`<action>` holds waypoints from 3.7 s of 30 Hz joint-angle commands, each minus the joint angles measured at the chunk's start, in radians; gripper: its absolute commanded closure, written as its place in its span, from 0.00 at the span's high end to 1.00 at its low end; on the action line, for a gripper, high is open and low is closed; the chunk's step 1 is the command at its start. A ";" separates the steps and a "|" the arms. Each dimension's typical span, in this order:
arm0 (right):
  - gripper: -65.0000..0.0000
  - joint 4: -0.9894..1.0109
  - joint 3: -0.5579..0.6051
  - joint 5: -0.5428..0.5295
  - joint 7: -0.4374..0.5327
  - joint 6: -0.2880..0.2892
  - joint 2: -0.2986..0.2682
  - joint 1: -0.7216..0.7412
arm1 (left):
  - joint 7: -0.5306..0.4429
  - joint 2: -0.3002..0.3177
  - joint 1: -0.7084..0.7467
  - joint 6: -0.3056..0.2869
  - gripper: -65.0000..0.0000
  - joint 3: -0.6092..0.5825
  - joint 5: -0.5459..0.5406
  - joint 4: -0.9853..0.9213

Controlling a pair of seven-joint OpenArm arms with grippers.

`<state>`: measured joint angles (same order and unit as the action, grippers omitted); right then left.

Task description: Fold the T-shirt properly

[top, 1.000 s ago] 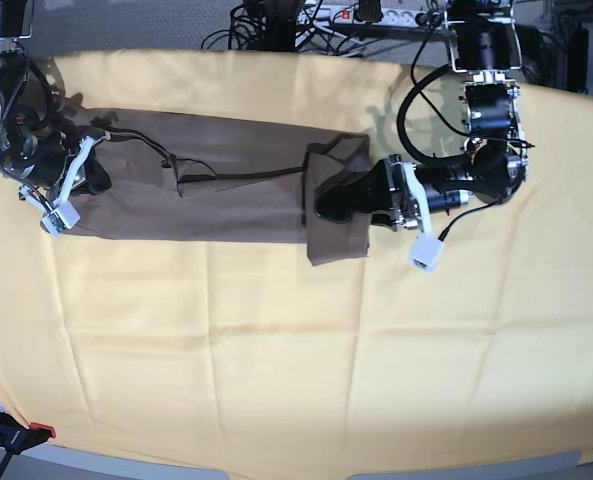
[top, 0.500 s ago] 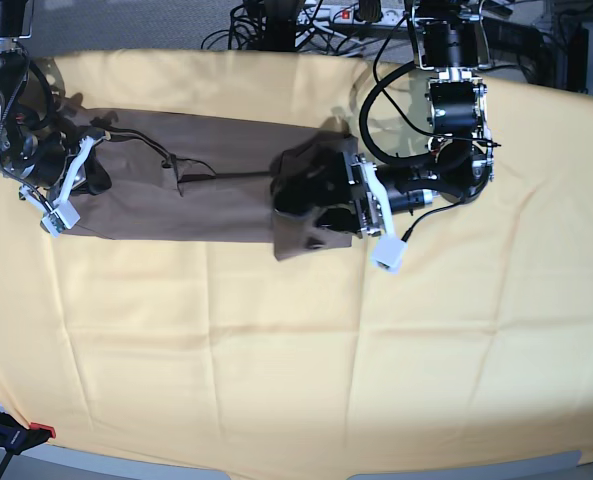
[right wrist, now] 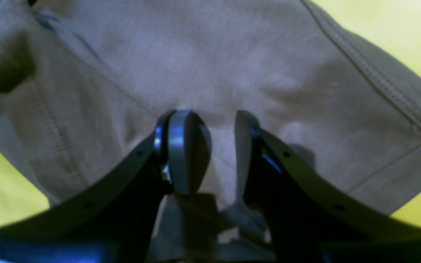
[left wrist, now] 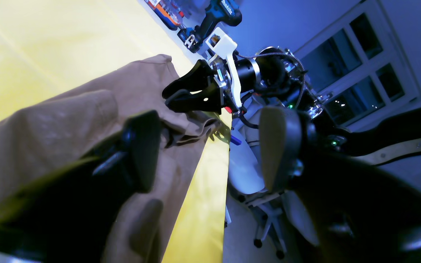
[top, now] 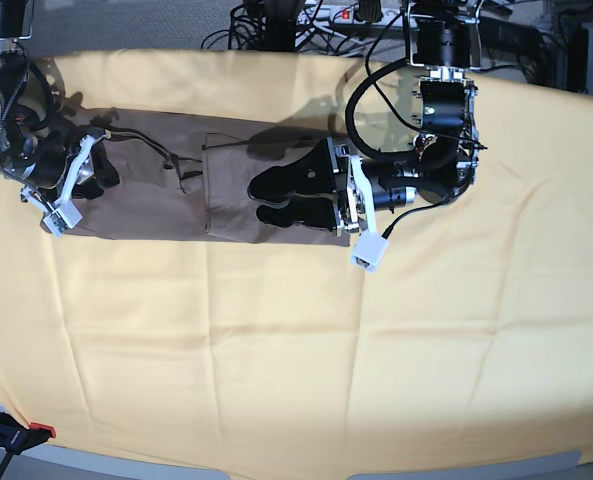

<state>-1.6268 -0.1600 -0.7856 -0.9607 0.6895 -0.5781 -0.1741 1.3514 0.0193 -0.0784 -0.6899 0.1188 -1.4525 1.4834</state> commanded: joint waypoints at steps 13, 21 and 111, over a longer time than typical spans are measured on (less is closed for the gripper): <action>0.56 -0.034 -0.154 -0.011 -0.034 -0.167 -0.018 0.168 | -0.016 0.074 -0.020 -0.008 0.00 0.281 0.049 0.016; 0.63 0.075 -0.407 -0.152 -0.144 -0.195 -0.014 0.116 | -0.019 0.283 -0.017 -0.008 0.00 0.374 0.038 0.016; 0.35 -0.280 0.095 -0.203 -0.187 0.009 0.381 0.151 | -0.013 0.484 -0.016 -0.008 0.00 0.374 -0.019 0.015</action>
<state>-1.8950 -0.0605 -0.9604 -1.1736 0.6964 -0.1909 -0.0387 1.3544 0.4843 -0.0780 -0.6926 0.4858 -1.4410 1.4834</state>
